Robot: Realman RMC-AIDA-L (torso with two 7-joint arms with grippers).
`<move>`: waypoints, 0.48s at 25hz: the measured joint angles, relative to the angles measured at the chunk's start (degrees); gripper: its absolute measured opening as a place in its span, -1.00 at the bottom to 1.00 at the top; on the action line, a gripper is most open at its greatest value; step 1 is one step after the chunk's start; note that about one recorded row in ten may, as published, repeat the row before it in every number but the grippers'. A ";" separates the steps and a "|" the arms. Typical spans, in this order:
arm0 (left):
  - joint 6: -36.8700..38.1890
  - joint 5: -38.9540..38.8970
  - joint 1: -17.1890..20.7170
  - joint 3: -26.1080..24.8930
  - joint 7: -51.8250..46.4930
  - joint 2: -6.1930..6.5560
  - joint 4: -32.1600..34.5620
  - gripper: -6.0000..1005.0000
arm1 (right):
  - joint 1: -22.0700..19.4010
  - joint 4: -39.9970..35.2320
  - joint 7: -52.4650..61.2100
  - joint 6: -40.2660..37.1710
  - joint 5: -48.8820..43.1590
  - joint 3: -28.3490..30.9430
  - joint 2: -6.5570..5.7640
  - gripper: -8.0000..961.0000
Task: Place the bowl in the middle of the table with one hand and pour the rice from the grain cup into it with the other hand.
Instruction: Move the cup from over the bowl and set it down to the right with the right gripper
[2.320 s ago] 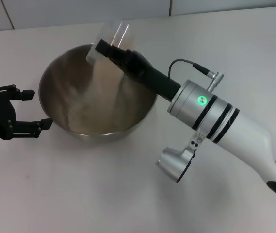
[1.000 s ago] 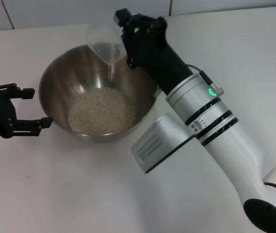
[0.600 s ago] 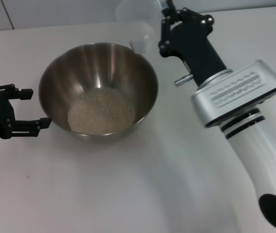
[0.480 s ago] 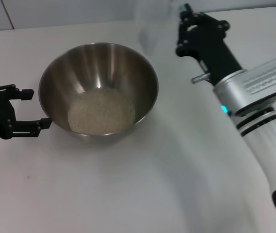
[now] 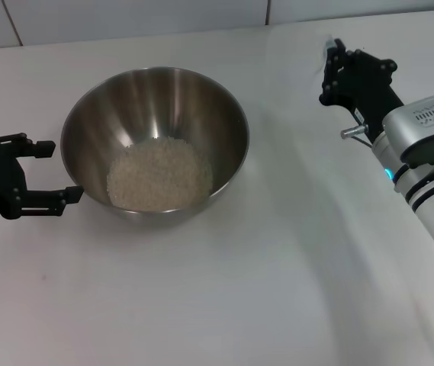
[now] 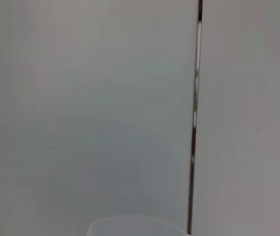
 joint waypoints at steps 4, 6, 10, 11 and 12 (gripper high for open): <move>0.00 0.00 -0.18 0.06 0.01 0.00 0.00 0.72 | 0.68 -1.89 1.17 4.48 -0.10 -0.23 -0.02 -0.97; 0.00 0.00 -0.25 0.09 0.11 0.00 -0.02 0.72 | 1.28 -2.43 1.27 6.64 -0.31 -0.67 -0.04 -0.97; -0.01 0.00 -0.37 0.09 0.19 0.00 -0.07 0.72 | 2.06 -3.17 1.31 9.83 -0.84 -0.94 -0.07 -0.97; -0.01 0.00 -0.37 0.10 0.22 0.00 -0.08 0.72 | 2.07 -3.20 1.32 10.00 -1.22 -0.94 -0.07 -0.97; -0.05 0.00 -0.38 0.09 0.24 0.00 -0.08 0.72 | 2.10 -3.21 1.33 10.24 -1.70 -0.94 -0.06 -0.97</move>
